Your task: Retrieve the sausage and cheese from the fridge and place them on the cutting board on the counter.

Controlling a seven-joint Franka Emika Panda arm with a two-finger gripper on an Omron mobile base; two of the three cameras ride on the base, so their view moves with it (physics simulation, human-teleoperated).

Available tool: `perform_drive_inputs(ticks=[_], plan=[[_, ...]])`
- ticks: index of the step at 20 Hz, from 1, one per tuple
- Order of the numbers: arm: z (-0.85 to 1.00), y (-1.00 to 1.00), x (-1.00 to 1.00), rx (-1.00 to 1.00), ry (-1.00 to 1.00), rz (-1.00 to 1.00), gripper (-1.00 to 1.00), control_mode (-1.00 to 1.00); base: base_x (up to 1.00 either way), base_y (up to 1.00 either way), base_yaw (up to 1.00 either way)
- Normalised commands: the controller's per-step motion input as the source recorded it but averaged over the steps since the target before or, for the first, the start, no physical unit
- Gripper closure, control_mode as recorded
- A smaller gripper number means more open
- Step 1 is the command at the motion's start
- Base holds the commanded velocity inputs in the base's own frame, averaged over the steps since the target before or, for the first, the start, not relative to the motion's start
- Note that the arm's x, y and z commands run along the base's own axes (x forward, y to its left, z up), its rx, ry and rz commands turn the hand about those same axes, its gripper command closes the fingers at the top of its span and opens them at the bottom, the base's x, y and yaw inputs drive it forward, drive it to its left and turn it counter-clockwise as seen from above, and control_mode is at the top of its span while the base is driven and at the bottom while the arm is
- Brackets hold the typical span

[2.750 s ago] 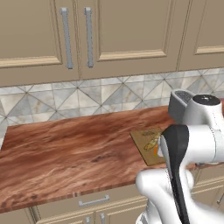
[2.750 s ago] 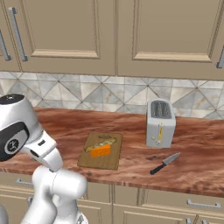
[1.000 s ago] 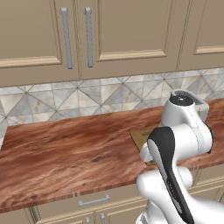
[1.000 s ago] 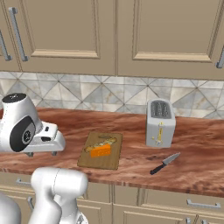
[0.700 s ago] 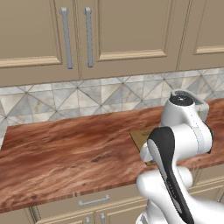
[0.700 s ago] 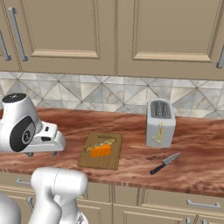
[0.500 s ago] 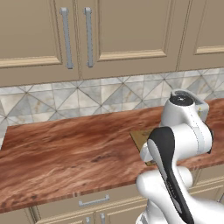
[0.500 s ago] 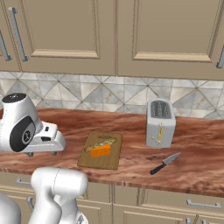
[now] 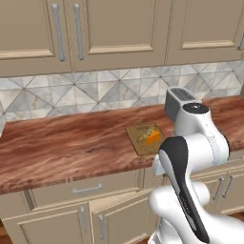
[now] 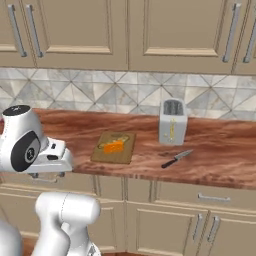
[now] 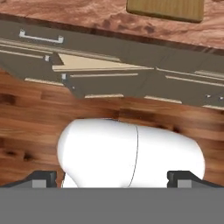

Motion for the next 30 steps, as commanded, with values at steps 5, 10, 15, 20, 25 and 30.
perform_drive_inputs(ticks=[5,10,15,20,25,30], plan=[[0.0,0.0,0.0,0.0,0.0,0.0,-1.0,1.0,-1.0,-0.61,0.0],[0.0,0.0,0.0,0.0,0.0,0.0,-1.0,1.0,-1.0,-0.68,0.0],[0.0,0.0,0.0,0.0,0.0,0.0,-1.0,1.0,-1.0,-0.72,0.0],[0.0,0.0,0.0,0.0,0.0,0.0,-1.0,1.0,-0.98,-0.8,-0.03],[0.0,0.0,0.0,0.0,0.0,0.0,-1.0,1.0,-0.8,-0.97,-0.04],[0.0,0.0,0.0,0.0,0.0,0.0,-1.0,1.0,0.19,-1.0,0.0]])
